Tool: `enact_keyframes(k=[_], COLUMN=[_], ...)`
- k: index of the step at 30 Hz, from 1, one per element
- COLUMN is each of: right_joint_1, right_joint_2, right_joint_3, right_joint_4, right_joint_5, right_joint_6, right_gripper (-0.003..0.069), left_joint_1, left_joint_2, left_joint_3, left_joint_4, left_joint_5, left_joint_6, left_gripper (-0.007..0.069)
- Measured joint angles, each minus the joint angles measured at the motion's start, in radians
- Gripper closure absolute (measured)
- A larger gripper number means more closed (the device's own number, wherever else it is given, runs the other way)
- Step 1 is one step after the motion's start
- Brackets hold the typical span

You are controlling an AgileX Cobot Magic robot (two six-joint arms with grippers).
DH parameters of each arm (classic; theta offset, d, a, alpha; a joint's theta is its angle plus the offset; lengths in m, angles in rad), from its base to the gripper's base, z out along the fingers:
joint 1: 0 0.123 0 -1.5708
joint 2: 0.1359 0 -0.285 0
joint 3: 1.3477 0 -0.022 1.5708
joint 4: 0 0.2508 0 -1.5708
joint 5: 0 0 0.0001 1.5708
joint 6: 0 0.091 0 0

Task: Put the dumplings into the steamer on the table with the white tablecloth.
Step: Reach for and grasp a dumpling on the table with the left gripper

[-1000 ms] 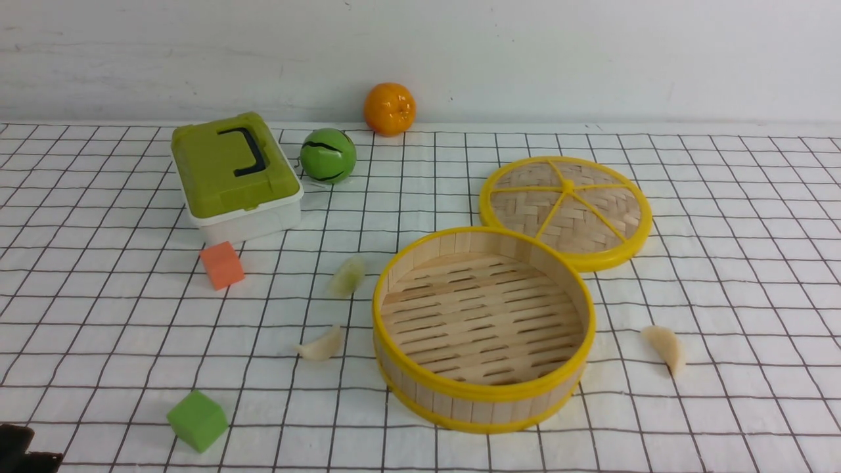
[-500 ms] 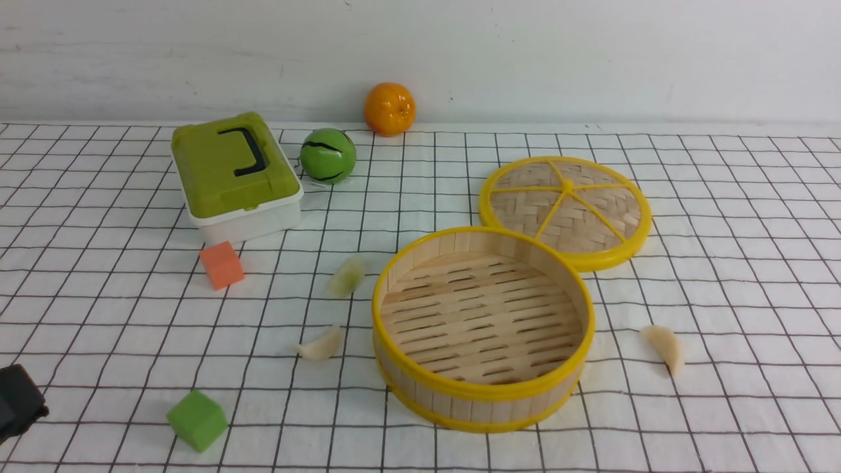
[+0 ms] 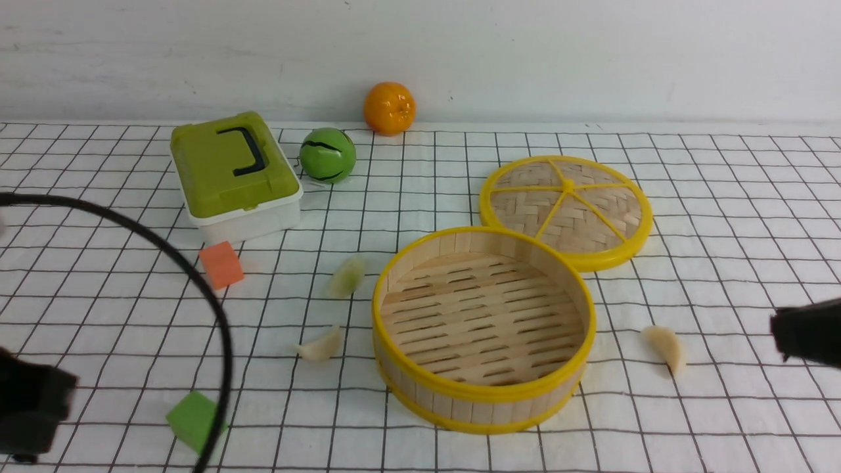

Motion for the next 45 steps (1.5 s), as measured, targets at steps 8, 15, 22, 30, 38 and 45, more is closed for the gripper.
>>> enact_keyframes(k=[8,15,22,30,38,45], right_joint_1=[0.069,0.069,0.069,0.069,0.069,0.069], right_joint_2=[-0.057,-0.177,-0.230,-0.231,-0.231,-0.231], right_joint_3=[-0.002,-0.002,-0.002,-0.002,-0.002,-0.002], right_joint_4=[0.032,0.034,0.011,-0.027,-0.049,-0.054], right_joint_5=[0.199,0.248,0.260,0.263,0.265,0.265], right_joint_6=[0.000,0.000,0.009,0.032,0.034,0.034], right_gripper=[0.0670,0.0669,0.0663,0.0659,0.0650,0.0650], left_joint_1=[-0.159,-0.162,-0.162,-0.162,-0.162,-0.173], left_joint_2=[0.386,0.687,0.839,0.984,1.056,0.963], left_joint_3=[-0.189,-0.381,-0.462,-0.469,-0.476,-0.477], left_joint_4=[-0.007,0.000,0.011,0.034,0.022,0.080], left_joint_5=[-0.020,-0.089,-0.251,-0.342,-0.404,-0.388], left_joint_6=[-0.014,0.079,0.267,0.303,0.284,0.218], left_gripper=[0.0305,0.0081,0.0083,0.0109,0.0311,0.0353])
